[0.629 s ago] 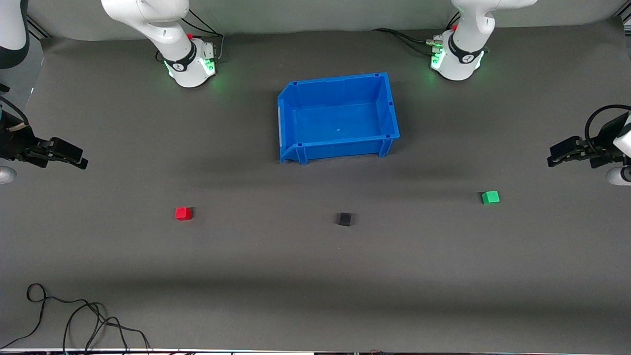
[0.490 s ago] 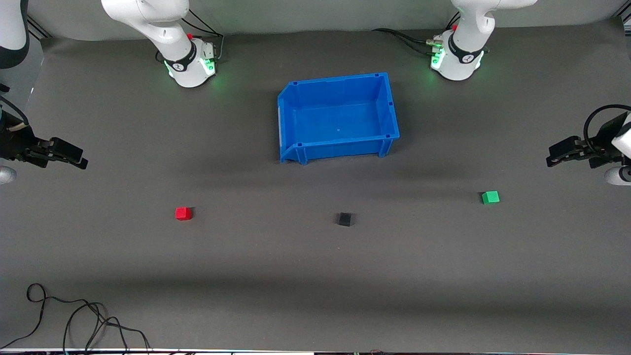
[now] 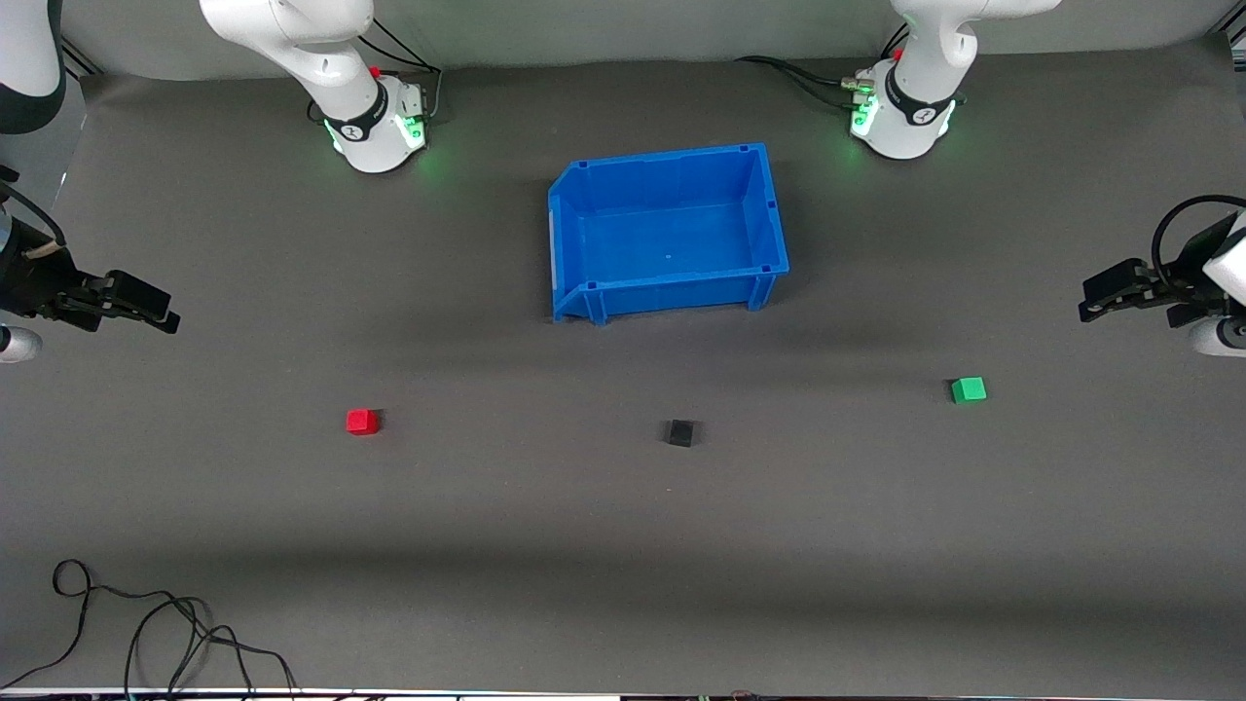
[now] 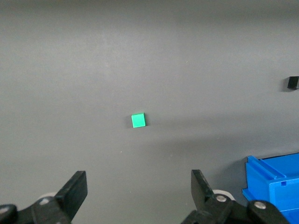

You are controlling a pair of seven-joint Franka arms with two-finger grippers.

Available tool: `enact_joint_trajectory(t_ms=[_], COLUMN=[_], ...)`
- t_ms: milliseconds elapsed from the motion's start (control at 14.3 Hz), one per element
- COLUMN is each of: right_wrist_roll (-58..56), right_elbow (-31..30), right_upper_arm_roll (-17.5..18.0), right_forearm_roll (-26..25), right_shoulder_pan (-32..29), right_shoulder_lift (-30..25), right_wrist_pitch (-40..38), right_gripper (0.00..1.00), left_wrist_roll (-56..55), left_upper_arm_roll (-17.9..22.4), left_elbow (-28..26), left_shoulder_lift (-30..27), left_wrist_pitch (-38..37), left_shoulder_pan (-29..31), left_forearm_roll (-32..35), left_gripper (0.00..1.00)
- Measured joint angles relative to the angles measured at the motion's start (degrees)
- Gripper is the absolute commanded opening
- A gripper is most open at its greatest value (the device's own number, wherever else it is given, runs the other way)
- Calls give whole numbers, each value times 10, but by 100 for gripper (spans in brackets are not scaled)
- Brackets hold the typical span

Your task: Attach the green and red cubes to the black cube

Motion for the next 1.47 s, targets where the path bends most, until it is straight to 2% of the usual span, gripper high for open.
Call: enact_joint_trajectory(t_ms=[210,490,629,699,769,909,1189,1329,1469], right_wrist_roll=[54,306,448,504,545,585,592,592,589], right_elbow=[3,35,37,37,36,27,-2,-10,-33], right_upper_arm_roll=[-2,-7,-13,-19,-24,-32,-38,-38,-36], right_forearm_roll=[24,44,84,108,129,171,256,279,299], right_shoulder_pan=[0,-1,-3,-5,-9,-21,-59,-62,-56], right_shoulder_lift=[2,30,54,67,81,107,180,224,258], right_wrist_pitch=[1,1,1,1,1,0,11,49,112], right_gripper=[100,100,100,100,100,100,100,100,100], left_wrist_roll=[-24,-112,-120,-112,-97,-78,-67,-59,-57], left_upper_arm_roll=[2,-5,-6,-6,-6,-5,-4,-4,-5], left_elbow=[-14,-50,-85,-107,-130,-163,-173,-174,-175], left_shoulder_lift=[35,85,107,118,129,159,220,240,254], left_wrist_pitch=[23,95,142,171,200,241,280,304,315], left_shoulder_pan=[32,28,20,20,20,21,22,23,23], left_forearm_roll=[-1,0,1,2,2,2,3,3,4], left_gripper=[99,99,99,93,92,91,73,67,66])
